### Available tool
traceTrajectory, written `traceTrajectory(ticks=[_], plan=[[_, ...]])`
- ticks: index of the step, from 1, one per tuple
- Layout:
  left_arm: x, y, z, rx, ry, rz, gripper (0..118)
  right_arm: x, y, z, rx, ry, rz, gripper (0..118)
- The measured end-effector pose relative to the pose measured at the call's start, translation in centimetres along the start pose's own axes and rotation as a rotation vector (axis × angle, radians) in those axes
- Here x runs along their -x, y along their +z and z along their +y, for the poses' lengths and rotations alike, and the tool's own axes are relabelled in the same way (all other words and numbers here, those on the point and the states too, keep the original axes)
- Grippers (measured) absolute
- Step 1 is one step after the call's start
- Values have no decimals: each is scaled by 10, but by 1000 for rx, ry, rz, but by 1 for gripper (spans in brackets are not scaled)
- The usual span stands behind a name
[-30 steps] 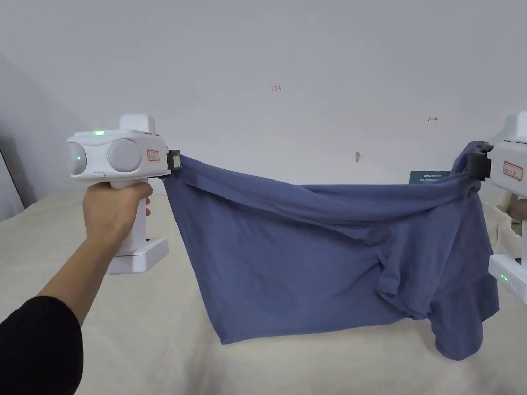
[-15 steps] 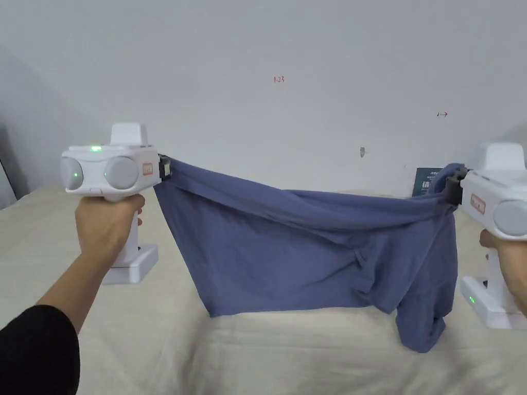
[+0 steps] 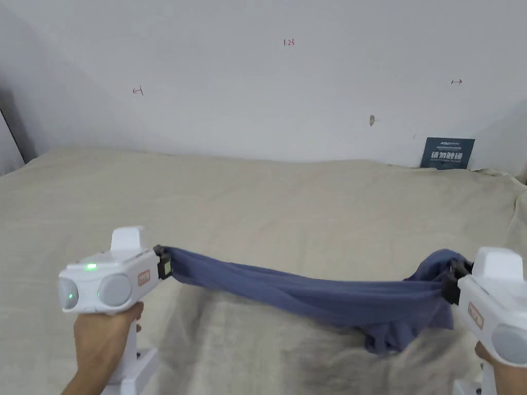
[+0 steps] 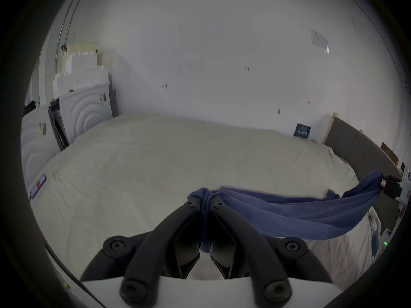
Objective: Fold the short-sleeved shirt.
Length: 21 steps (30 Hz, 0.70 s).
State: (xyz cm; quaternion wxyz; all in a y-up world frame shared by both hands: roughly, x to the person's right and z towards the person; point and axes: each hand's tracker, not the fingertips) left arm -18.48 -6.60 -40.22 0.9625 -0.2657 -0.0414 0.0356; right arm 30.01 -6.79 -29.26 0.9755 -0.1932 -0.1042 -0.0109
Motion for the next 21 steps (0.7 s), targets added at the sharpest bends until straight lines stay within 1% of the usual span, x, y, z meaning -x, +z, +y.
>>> traceTrajectory(ticks=[3,7,11,15,18,21], plan=[[9,16,-44,41,4,-2,5,2,31,-37,37,10,2,6],[21,49,-97,108,35,-3,5,-1,71,-82,83,-14,-4,6],[35,79,-142,156,32,12,5,-3,107,-118,129,-27,-11,6],[44,103,-170,191,26,30,5,-5,132,-146,173,-59,-22,6],[49,120,-189,217,19,40,5,-8,147,-166,203,-98,-33,6],[52,131,-206,242,4,50,5,-9,160,-182,231,-109,-42,6]])
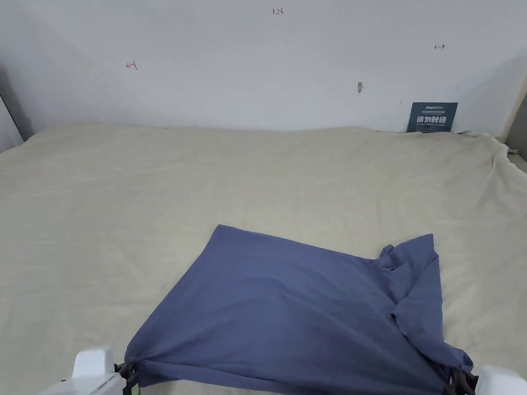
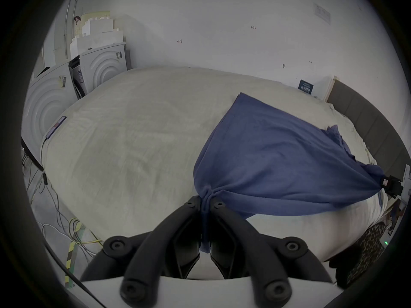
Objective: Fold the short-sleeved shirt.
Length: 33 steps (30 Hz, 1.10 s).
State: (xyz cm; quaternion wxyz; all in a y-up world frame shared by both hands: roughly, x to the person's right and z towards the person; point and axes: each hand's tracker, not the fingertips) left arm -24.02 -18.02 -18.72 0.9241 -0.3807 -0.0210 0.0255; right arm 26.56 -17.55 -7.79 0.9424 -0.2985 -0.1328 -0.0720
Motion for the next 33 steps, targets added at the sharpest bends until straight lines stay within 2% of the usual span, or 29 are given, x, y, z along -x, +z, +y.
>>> traceTrajectory(ticks=[7,11,13,14,16,19,20,21,22,23,27,33], plan=[[-1,-7,-21,51,2,28,5,-7,1,-32,90,-28,-36,6],[-1,-24,-24,128,58,43,6,-9,-17,-39,181,-29,-50,7],[-1,-32,-24,177,83,48,14,-8,-24,-40,221,-16,-60,10],[-2,-35,-24,195,95,41,21,-8,-25,-39,218,-18,-60,17],[-4,-36,-21,209,118,49,44,-6,-23,-33,241,-7,-73,48],[-7,-29,-14,183,165,39,64,-6,-10,-18,214,3,-84,66],[-10,-23,-9,157,174,16,79,-6,-3,-10,180,5,-80,80],[-12,-18,-5,126,173,-7,91,-6,2,-4,152,8,-76,89],[-17,-11,1,82,165,-23,99,-5,9,6,112,15,-64,89],[-23,-1,7,35,147,-28,100,-4,16,17,82,28,-59,89],[-48,25,37,-96,77,-28,100,2,42,54,-53,71,-37,89],[-87,66,75,-269,-7,-69,100,9,71,96,-218,90,10,87]])
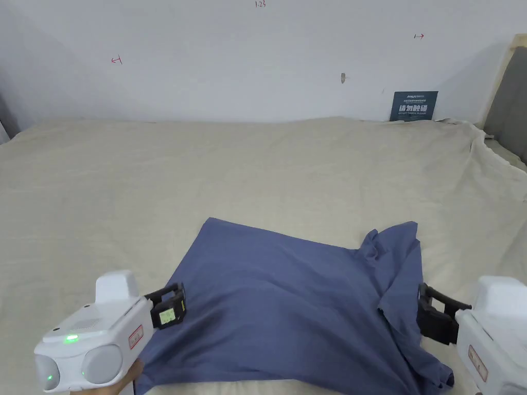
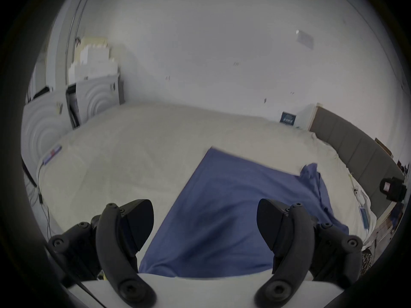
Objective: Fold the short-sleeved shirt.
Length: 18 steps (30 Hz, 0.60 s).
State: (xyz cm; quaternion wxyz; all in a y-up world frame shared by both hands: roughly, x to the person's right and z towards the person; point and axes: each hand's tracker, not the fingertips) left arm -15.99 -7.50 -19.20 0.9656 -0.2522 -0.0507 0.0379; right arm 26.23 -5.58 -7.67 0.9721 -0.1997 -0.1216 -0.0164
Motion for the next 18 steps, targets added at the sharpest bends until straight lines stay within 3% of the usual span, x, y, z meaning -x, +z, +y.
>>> traceTrajectory(ticks=[2,5,6,9,10,12,18], plan=[[-12,6,10,-63,-25,3,100,3,8,13,-63,8,9,85],[-27,15,20,-146,-54,3,88,9,15,24,-122,42,0,63],[-30,18,21,-173,-61,-13,78,11,17,26,-136,51,-4,48],[-41,24,23,-232,-79,-28,27,15,21,31,-172,68,-11,2],[-42,26,23,-262,-84,-46,14,16,22,32,-190,69,-16,2],[-46,28,23,-273,-87,-68,3,17,22,33,-208,71,-21,0],[-52,18,28,-260,-91,-120,0,16,18,36,-208,74,-3,0]])
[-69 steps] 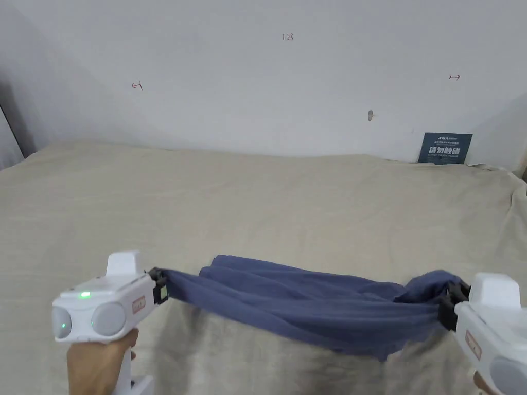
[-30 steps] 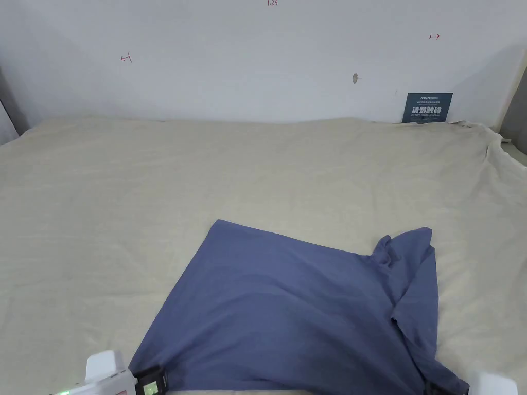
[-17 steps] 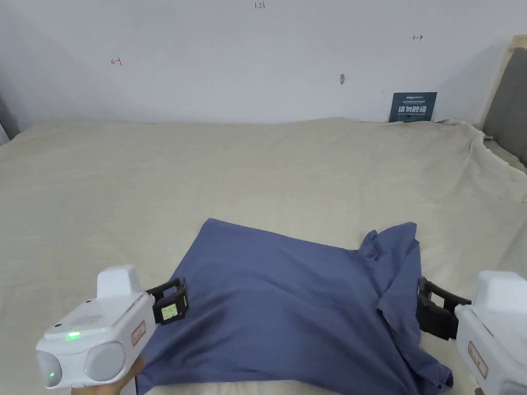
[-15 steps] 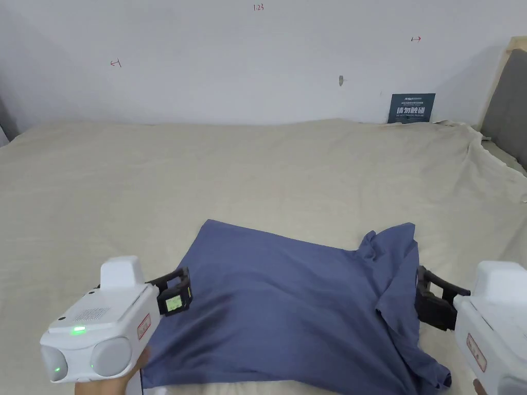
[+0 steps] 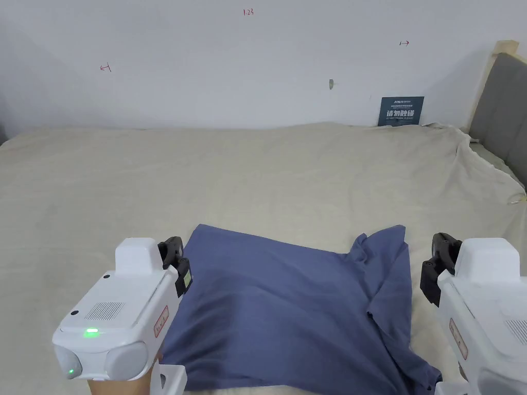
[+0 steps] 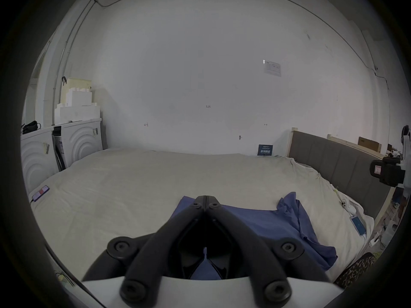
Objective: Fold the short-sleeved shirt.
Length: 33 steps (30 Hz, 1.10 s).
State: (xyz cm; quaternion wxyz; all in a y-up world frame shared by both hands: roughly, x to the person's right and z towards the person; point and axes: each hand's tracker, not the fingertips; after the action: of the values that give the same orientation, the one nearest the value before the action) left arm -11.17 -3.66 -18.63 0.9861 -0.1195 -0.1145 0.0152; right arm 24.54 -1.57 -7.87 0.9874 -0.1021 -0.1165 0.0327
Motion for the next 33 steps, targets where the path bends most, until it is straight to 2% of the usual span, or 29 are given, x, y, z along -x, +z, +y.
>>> traceTrajectory(ticks=[9,16,20,22,23,25,28,30,33], plan=[[16,-82,20,158,35,-77,0,-5,-33,0,24,3,4,0],[42,-205,32,349,79,-98,0,-10,-82,-7,76,-5,-9,0],[56,-277,29,425,84,-45,2,-14,-114,-16,114,-6,-19,0],[63,-309,25,494,96,-43,15,-15,-126,-21,130,-6,-28,0],[66,-326,22,536,111,-31,26,-15,-133,-24,139,-8,-32,0],[74,-356,13,607,129,-4,68,-18,-144,-31,161,-19,-39,0],[78,-388,-3,649,108,41,81,-19,-158,-41,188,-22,-52,0],[80,-407,-13,684,83,51,94,-20,-166,-47,205,-20,-60,0],[80,-427,-29,738,64,61,94,-22,-176,-57,236,-17,-75,0]])
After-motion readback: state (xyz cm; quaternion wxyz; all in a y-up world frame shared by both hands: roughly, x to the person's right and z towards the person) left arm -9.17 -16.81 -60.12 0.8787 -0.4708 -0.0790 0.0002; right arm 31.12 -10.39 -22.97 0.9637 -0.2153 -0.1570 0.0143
